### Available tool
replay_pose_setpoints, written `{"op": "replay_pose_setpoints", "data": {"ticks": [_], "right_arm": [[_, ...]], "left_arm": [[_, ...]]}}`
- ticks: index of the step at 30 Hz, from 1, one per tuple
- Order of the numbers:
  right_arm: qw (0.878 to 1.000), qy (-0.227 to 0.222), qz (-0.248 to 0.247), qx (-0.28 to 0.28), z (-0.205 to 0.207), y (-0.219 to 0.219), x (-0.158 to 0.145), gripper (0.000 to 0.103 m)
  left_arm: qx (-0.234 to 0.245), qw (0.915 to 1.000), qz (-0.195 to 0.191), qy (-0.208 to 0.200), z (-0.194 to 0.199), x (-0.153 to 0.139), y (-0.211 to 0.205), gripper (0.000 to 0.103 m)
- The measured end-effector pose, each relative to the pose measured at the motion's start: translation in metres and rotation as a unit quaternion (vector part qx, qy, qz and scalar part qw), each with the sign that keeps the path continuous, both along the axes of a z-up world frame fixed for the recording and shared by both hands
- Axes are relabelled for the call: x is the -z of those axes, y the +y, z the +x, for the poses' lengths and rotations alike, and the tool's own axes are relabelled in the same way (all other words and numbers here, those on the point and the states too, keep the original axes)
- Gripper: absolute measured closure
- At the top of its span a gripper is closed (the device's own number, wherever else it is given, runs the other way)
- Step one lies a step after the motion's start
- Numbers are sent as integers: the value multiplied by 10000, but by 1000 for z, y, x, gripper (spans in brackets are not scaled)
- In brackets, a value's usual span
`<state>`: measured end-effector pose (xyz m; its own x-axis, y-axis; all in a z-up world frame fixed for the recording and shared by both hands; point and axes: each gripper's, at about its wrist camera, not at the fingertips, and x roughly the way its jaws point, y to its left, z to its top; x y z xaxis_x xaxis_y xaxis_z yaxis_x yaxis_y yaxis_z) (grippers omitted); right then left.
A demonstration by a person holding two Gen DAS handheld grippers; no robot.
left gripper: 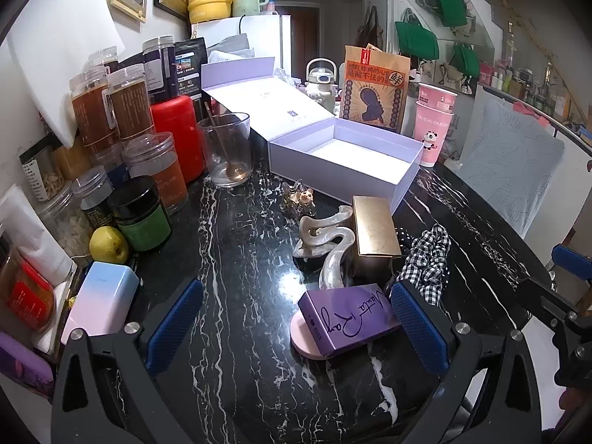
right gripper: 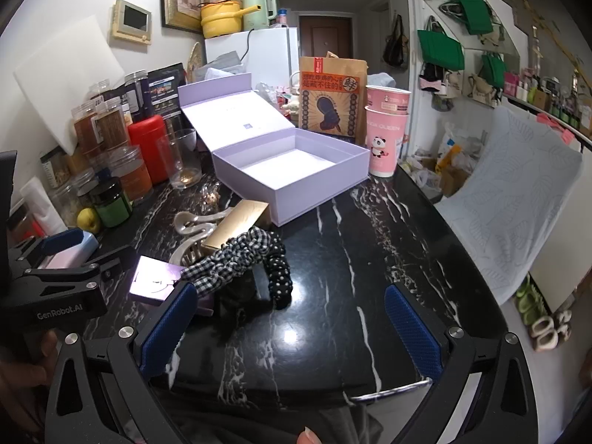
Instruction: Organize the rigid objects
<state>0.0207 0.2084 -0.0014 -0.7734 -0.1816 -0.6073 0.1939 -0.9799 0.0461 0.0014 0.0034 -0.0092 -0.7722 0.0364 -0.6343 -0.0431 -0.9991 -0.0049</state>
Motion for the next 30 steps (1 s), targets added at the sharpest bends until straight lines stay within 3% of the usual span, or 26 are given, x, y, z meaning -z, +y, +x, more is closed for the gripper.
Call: {"op": "replay_pose_setpoints", "data": {"ticks": [30], "right_arm": [[10000,-66,-41,14,0,1,0,0]], "left_arm": [[107,9999,-5,-32,1,-1,4,0]]}}
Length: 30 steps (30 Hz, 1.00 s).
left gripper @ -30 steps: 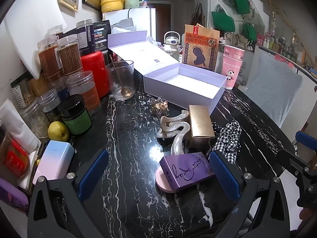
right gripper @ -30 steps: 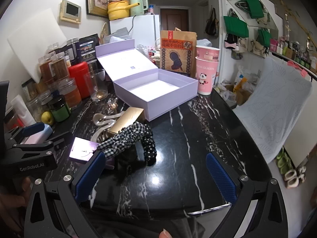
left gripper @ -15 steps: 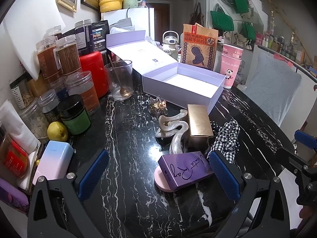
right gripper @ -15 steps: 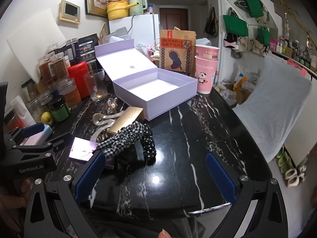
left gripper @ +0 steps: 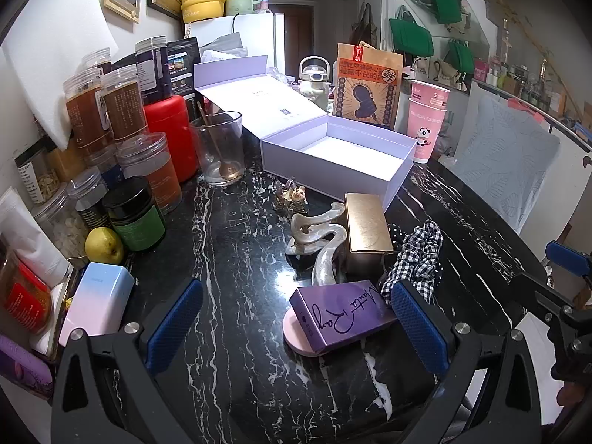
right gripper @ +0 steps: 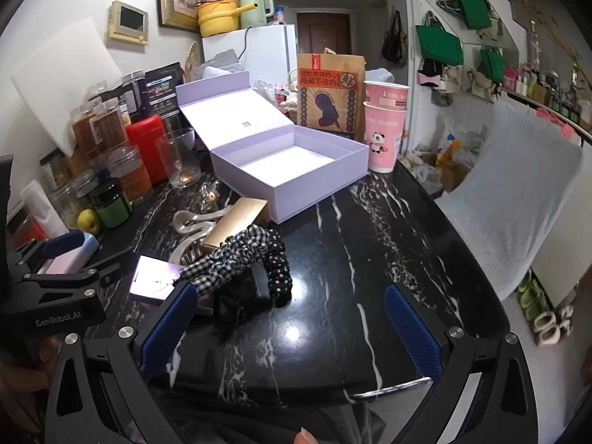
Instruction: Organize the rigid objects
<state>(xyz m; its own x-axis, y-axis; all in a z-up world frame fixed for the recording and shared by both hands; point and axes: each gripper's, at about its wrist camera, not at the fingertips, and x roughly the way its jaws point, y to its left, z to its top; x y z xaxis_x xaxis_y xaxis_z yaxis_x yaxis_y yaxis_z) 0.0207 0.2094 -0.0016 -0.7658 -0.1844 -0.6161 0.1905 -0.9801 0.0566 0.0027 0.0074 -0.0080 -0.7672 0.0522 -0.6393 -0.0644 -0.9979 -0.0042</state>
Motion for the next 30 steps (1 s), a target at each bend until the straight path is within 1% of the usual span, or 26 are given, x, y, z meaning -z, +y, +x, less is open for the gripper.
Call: {"op": "replay_pose_setpoints", "data": {"ticks": [30], "right_arm": [[10000,11,-2,-33,1,-1,-2,0]], "left_arm": [[31,10000,7,-31,6,1,7,0]]}}
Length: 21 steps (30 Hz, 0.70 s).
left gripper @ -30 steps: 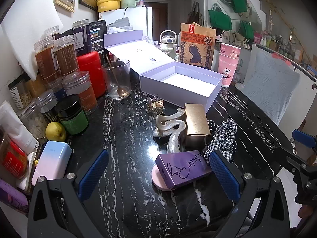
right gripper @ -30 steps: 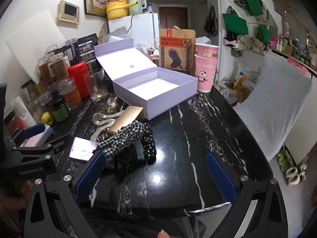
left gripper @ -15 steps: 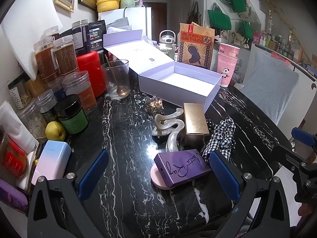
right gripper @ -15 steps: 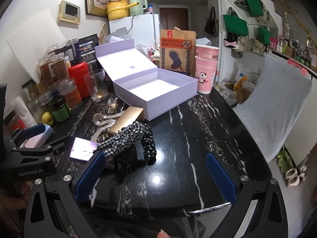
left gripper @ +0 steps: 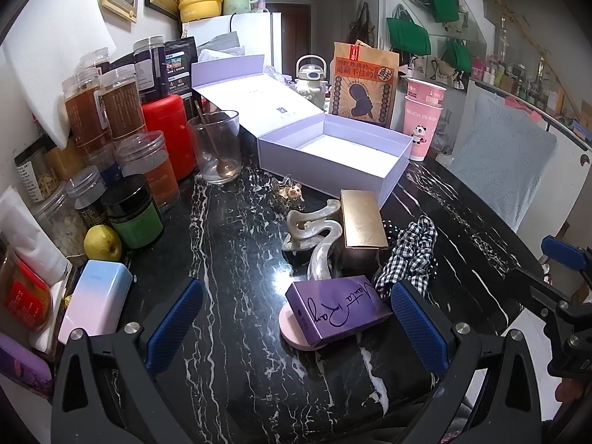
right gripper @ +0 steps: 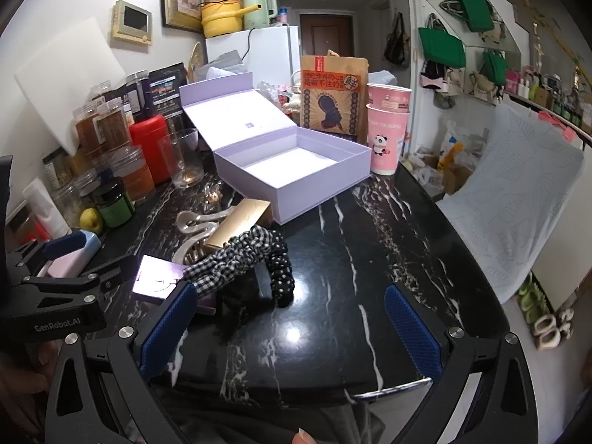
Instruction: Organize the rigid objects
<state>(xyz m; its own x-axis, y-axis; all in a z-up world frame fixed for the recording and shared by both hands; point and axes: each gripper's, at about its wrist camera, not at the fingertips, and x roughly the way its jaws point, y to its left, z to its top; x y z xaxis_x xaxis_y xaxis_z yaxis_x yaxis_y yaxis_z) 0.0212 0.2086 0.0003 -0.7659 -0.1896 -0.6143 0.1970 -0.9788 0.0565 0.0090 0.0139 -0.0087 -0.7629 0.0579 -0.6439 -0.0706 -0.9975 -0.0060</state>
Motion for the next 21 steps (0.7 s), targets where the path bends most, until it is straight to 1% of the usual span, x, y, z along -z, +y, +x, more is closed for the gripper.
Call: {"op": "replay_pose_setpoints", "data": {"ticks": [14,21], "right_arm": [[9996,-9,-115,-271,0,-8,6,0],[9989,-148,-224,-381,-4,-10,18,0]], "left_arm": [[61,9999,121,-79,3,6,-10,0],[153,9988,360,-284,3,22,-23,0]]}}
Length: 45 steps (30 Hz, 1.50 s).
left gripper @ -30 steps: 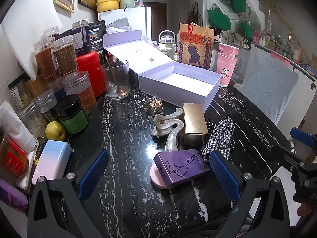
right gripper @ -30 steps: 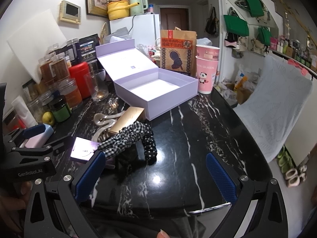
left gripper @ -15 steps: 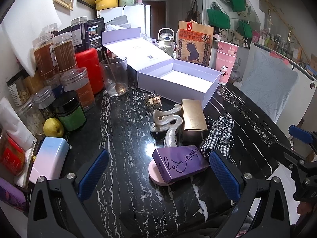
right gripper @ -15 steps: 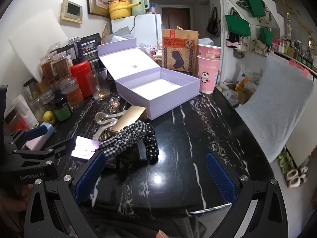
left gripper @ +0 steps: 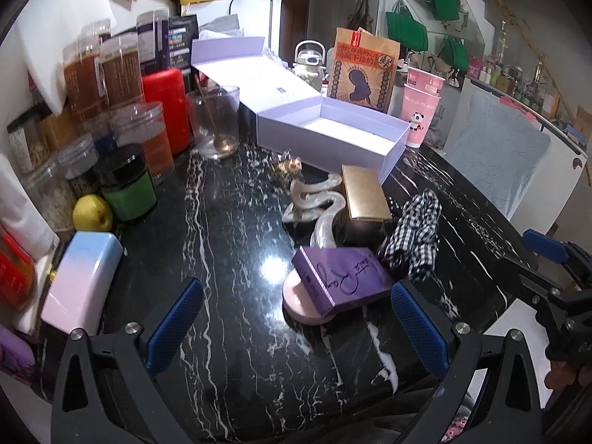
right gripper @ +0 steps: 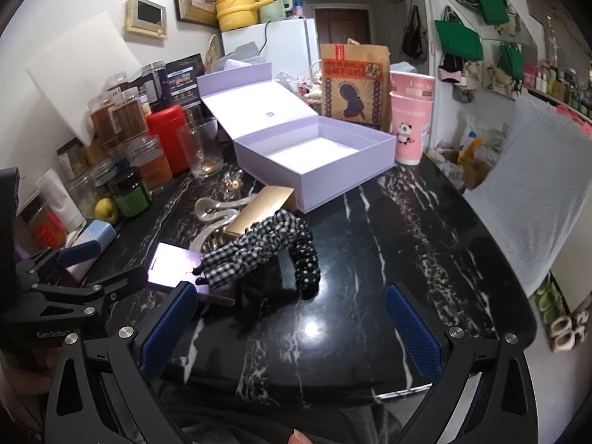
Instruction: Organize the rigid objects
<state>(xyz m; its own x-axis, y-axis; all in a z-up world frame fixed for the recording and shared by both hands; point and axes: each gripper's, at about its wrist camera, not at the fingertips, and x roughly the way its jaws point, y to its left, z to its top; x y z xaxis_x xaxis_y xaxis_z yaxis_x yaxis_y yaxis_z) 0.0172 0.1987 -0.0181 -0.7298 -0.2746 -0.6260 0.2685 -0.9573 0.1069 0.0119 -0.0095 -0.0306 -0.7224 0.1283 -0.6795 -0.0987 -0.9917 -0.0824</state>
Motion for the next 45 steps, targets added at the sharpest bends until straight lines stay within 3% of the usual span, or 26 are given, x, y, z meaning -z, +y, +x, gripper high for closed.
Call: {"op": "replay_pose_setpoints", "data": {"ticks": [13,20,22,27,31,43,45], "right_arm": [[9995,-247,-131,-177,-12,-2,22,0],[9991,-277,-236,-197,-20,1,23,0],[9992,-263,-213,-189,-23,1,23,0],[9987,-327,-267,-270,-31,1,24,0],[9983,-350,-353,-316,-38,0,23,0],[9943,-531,-623,-691,-68,-18,26,0],[9930,-558,-722,-752,-74,-20,28,4]], "left_arm": [[738,9963,329,-278,-14,30,-8,0],[1024,9936,-72,-466,-29,46,7,5],[1090,9926,23,-526,-33,50,8,17],[1179,9906,397,-566,-39,52,4,28],[1153,9908,495,-508,-39,53,1,52],[789,9921,652,-729,-38,51,-18,52],[627,9928,676,-759,-36,49,-26,52]]}}
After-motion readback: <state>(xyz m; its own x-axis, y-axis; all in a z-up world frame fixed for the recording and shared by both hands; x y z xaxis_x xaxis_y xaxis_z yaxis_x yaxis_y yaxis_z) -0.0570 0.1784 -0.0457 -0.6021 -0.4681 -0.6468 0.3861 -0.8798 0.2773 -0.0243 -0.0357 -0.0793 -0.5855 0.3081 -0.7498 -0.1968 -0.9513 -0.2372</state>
